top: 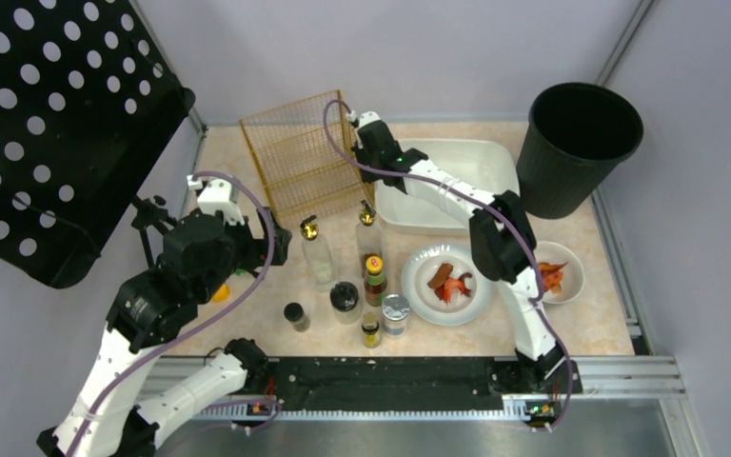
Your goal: Clear the kitchen counter
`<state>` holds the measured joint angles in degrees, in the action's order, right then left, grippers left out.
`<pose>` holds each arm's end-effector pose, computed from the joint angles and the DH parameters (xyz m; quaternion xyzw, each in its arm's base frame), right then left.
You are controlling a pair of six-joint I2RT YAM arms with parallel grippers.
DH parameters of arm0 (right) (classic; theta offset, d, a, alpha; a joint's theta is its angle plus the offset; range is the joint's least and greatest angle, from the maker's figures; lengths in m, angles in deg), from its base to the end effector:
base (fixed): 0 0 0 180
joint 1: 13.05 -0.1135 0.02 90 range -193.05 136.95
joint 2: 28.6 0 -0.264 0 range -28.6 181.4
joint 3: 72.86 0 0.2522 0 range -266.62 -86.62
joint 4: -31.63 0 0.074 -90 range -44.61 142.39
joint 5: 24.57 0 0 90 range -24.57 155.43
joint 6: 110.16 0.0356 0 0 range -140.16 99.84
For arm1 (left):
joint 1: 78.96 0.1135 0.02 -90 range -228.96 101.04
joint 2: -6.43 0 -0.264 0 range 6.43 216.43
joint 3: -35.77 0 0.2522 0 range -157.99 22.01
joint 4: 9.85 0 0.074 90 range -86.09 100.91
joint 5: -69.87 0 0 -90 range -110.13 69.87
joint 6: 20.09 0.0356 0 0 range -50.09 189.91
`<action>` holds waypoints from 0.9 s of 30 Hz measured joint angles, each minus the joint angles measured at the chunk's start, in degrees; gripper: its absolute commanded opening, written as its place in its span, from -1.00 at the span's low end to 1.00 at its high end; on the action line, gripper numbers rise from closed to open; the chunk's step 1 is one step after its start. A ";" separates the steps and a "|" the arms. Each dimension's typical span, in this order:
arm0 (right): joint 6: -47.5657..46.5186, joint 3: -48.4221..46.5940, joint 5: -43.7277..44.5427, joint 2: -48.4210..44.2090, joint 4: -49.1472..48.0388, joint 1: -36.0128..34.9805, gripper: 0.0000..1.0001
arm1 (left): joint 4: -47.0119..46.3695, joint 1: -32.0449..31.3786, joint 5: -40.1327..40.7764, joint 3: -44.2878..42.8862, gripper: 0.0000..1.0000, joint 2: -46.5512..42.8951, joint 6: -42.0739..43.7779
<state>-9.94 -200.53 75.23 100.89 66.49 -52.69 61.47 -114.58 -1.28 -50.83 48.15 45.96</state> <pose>0.4100 0.3318 0.2441 -0.1890 0.8710 0.1192 0.4376 0.0864 -0.0478 0.4192 -0.0005 0.8430 -0.1373 0.5201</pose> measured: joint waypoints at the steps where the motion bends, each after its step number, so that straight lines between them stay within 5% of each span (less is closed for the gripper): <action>1: 0.11 2.21 -0.20 -1.31 -0.79 0.00 -1.00 | -0.02 0.00 -0.13 0.00 0.92 0.02 0.00; 12: 0.44 8.17 -2.64 -5.14 -2.62 -0.11 -1.00 | -0.02 0.00 -0.94 0.00 0.92 0.00 -0.42; 20: 1.73 8.17 -5.44 -6.12 -1.20 -0.68 0.26 | 0.17 0.00 -0.94 0.00 0.93 -0.92 -0.42; 27: 1.77 4.79 -6.10 -8.79 3.13 -1.90 0.49 | -1.27 0.00 -2.32 2.93 0.97 -3.78 0.37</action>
<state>-8.17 -195.74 69.13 92.11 69.62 -54.59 60.20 -114.58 -3.59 -47.90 44.36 46.33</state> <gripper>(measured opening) 0.731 0.972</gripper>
